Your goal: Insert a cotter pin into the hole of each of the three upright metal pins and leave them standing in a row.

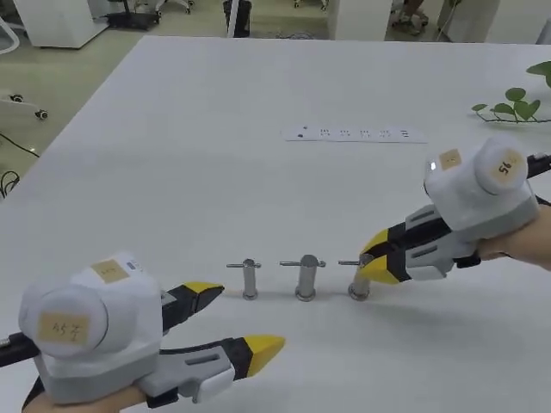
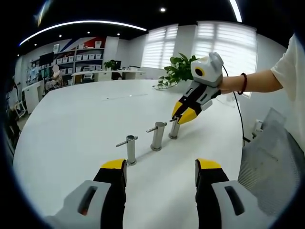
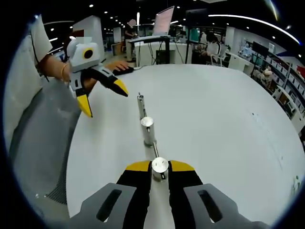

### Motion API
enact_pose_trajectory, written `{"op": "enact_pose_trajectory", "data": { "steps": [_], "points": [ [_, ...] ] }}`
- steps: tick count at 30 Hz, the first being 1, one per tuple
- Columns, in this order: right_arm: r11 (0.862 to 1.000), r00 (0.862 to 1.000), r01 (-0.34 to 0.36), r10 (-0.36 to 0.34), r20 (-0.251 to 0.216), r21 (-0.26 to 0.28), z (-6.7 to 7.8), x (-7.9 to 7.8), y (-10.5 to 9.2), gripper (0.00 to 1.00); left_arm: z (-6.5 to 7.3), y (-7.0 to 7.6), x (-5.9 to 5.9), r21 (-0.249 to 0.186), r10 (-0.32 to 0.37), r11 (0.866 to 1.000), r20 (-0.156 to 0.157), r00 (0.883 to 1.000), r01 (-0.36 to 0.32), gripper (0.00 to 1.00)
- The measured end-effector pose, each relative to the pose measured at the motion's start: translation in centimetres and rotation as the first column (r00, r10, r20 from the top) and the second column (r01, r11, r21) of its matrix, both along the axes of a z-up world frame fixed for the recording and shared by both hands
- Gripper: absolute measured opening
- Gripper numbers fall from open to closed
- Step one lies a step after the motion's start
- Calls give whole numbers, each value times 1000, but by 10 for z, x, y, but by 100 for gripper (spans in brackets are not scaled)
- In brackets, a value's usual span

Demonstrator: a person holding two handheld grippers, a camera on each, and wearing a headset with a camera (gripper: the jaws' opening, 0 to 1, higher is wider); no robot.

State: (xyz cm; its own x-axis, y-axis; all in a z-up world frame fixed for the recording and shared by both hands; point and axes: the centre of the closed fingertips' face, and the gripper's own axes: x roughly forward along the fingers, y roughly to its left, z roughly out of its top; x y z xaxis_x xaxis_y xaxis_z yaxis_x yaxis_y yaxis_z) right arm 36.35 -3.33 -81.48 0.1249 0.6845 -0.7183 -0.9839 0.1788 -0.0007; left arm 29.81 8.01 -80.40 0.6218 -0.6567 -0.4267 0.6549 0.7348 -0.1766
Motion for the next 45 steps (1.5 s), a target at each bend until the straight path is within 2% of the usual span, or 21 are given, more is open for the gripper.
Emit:
{"op": "enact_pose_trajectory", "data": {
  "steps": [8,12,17,19,24,27,28,30,33,35,36,39,41,43,45],
  "points": [
    [999,999,32,-32,-19,11,-2,0,1,15,-1,0,0,4,-2,1000,-1,1000,2,60],
    [998,998,58,-57,-37,19,-5,-3,1,19,0,1,1,7,4,1000,3,1000,-4,63],
    [994,994,105,-103,-34,38,-3,-2,1,24,2,3,1,8,9,1000,4,1000,-9,65],
    [990,991,133,-132,-22,44,-1,-1,0,25,3,4,1,11,11,1000,6,1000,-11,65],
    [972,974,226,-223,-44,63,3,-1,-4,37,7,6,1,8,21,1000,10,1000,-21,66],
    [964,966,259,-258,-20,58,6,-3,-9,39,15,7,0,-11,29,1000,10,1000,-29,66],
    [958,960,278,-278,-16,74,10,-4,-10,40,17,8,1,-13,36,999,15,999,-36,66],
    [938,943,332,-329,-47,102,16,-7,-11,43,19,10,1,-14,43,999,10,999,-43,67],
    [918,928,371,-368,-53,137,25,-10,-14,48,20,14,0,-3,52,999,8,999,-52,68],
    [896,911,413,-408,-62,163,32,-13,-17,52,20,18,-1,10,61,998,5,998,-61,69],
    [893,908,418,-414,-63,166,34,-15,-19,53,21,20,-1,10,67,998,5,998,-67,70],
    [846,870,494,-481,-111,201,39,-19,-24,55,23,23,-3,16,79,997,-3,997,-79,74],
    [831,856,516,-503,-118,205,40,-22,-29,58,27,25,-4,16,88,996,1,996,-88,76],
    [798,832,554,-544,-113,236,43,-22,-34,61,30,25,-5,17,96,995,7,995,-96,77],
    [796,830,556,-547,-110,238,44,-28,-36,63,32,27,-6,15,103,995,9,995,-103,79]
  ]
}}
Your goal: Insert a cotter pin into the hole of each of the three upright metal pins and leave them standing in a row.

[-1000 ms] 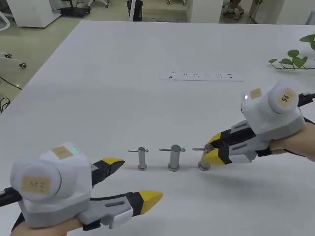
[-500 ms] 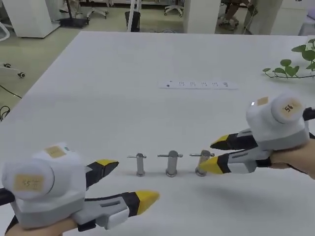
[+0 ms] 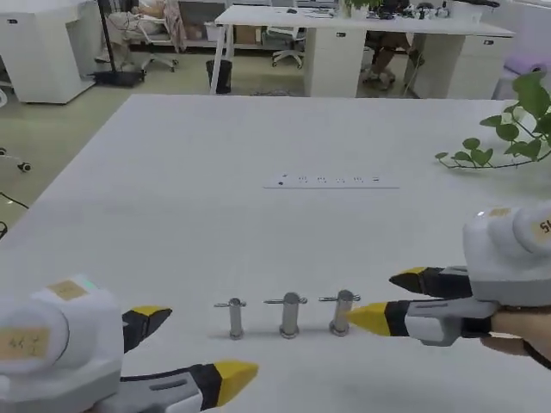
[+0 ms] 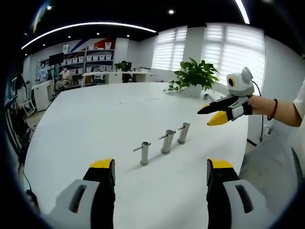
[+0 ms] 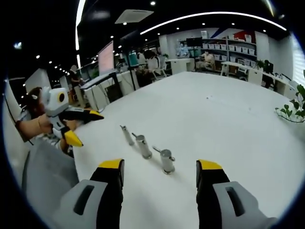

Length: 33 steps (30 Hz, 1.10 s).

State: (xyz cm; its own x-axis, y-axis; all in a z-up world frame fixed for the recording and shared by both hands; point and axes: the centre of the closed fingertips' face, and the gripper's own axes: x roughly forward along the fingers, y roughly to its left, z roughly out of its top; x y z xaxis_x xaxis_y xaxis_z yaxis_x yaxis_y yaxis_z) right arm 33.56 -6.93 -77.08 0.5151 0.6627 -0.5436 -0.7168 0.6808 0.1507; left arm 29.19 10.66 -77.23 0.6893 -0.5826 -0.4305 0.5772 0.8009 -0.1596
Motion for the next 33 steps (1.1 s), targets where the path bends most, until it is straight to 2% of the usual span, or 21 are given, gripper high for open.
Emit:
{"op": "enact_pose_trajectory", "data": {
  "steps": [4,7,11,13,15,18,21,24,28,30,33],
  "points": [
    [1000,1000,19,-18,16,-11,3,-8,-4,68,3,2,-1,-1,11,1000,7,1000,-11,81],
    [999,999,32,-32,5,31,6,-19,-1,72,6,5,-3,6,22,1000,11,1000,-22,83],
    [999,998,40,-41,39,33,7,-24,-3,72,8,7,-7,32,30,999,11,1000,-30,84],
    [998,998,43,-45,38,37,7,-29,-2,72,7,9,-8,41,43,998,7,999,-43,82],
    [998,998,40,-42,48,42,8,-35,0,73,9,11,-9,35,57,998,27,998,-58,83],
    [997,997,42,-45,61,61,10,-42,1,74,10,11,-12,26,70,997,31,997,-71,83],
    [997,995,49,-54,79,58,8,-49,1,76,10,12,-14,38,71,997,33,997,-72,83],
    [992,994,77,-84,70,95,7,-54,-2,78,11,14,-17,51,78,996,35,996,-79,84],
    [993,993,89,-95,75,82,4,-58,-5,80,11,19,-20,54,97,994,39,995,-99,85],
    [995,993,83,-87,77,59,2,-59,-6,82,10,21,-21,48,109,993,39,993,-111,86],
    [994,993,87,-92,74,73,4,-59,-6,82,9,21,-23,42,114,992,34,993,-115,87]
  ]
}}
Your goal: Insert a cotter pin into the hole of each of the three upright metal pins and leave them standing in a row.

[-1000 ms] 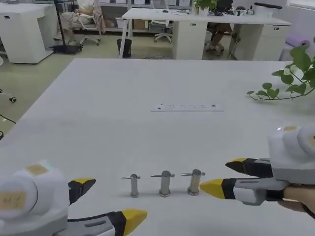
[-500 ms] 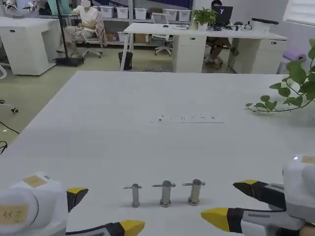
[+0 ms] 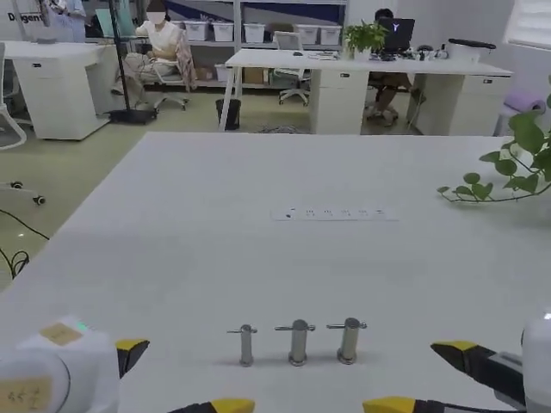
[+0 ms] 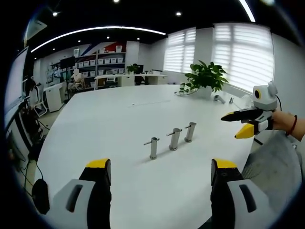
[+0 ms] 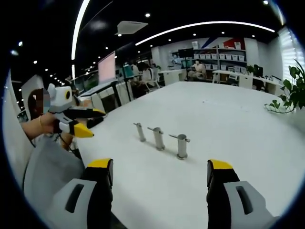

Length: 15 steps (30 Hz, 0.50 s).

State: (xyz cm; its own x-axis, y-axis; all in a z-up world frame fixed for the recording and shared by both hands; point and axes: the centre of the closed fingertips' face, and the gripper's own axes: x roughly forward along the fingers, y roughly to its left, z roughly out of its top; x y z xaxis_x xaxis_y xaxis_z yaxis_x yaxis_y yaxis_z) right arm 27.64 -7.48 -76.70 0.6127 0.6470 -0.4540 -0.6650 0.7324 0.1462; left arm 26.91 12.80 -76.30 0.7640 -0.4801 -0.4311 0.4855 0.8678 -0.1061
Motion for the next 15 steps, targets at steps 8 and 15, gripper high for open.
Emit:
{"op": "enact_pose_trajectory", "data": {
  "steps": [8,15],
  "points": [
    [1000,1000,-3,3,2,-1,0,-2,3,85,0,-3,-4,-9,3,1000,-2,1000,-3,88],
    [1000,1000,-5,5,5,-15,-1,-5,2,86,-2,-6,-6,-7,0,1000,-2,1000,0,88]
  ]
}}
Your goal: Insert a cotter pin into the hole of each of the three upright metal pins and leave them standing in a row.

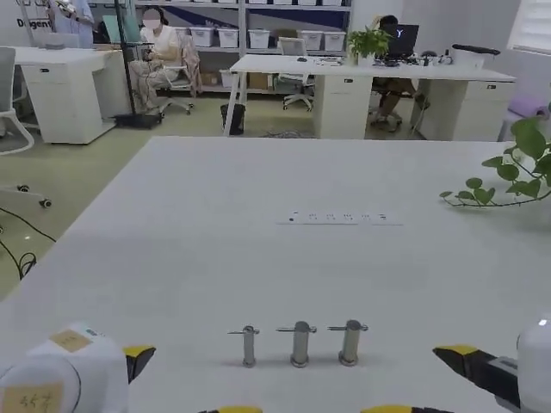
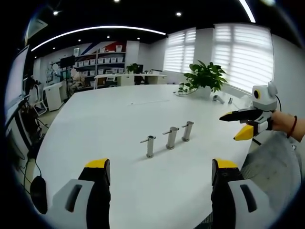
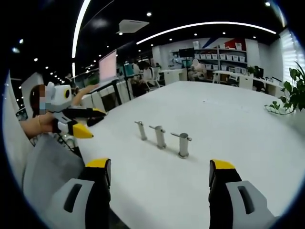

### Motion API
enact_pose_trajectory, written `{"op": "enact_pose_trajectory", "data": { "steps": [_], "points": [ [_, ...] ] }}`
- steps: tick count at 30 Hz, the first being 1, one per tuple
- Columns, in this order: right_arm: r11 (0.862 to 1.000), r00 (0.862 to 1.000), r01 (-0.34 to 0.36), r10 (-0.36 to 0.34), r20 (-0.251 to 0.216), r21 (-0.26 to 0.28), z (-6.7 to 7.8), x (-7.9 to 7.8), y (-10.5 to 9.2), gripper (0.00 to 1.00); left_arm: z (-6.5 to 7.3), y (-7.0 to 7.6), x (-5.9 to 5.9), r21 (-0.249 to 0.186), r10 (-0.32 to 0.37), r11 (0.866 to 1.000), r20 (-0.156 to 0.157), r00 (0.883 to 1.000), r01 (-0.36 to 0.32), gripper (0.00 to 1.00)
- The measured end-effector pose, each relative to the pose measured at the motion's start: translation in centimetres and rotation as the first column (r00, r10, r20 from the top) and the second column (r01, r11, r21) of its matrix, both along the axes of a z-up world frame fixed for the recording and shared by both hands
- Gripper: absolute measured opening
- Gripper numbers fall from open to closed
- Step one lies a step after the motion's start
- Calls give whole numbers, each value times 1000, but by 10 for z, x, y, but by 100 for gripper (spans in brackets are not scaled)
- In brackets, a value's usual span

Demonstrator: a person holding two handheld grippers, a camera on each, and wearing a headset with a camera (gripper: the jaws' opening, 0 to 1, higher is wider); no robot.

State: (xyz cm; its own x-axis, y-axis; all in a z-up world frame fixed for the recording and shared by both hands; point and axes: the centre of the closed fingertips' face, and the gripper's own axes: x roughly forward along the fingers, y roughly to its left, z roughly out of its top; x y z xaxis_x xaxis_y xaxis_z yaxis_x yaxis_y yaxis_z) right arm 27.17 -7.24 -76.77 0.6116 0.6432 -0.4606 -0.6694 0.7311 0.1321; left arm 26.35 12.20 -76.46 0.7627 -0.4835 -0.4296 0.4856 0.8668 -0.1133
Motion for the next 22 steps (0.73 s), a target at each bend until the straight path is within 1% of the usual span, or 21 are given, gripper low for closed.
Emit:
{"op": "enact_pose_trajectory", "data": {
  "steps": [6,10,13,16,18,22],
  "points": [
    [1000,1000,8,-8,-5,11,-1,-2,-1,86,-4,3,-2,3,6,1000,-9,1000,-6,88],
    [1000,1000,9,-9,-6,8,-1,-3,-1,86,-5,5,-2,1,10,1000,-14,1000,-10,88],
    [1000,1000,9,-9,4,5,0,-2,-2,86,-5,5,-2,-2,13,1000,-16,1000,-13,88],
    [1000,1000,9,-9,5,7,1,-3,-1,86,-7,6,-3,4,12,1000,-20,1000,-12,87],
    [1000,1000,8,-8,7,6,1,-3,-1,86,-6,5,-3,0,11,1000,-17,1000,-11,87],
    [1000,1000,9,-9,7,5,1,-4,-1,86,-7,5,-4,0,11,1000,-25,1000,-11,87]
  ]
}}
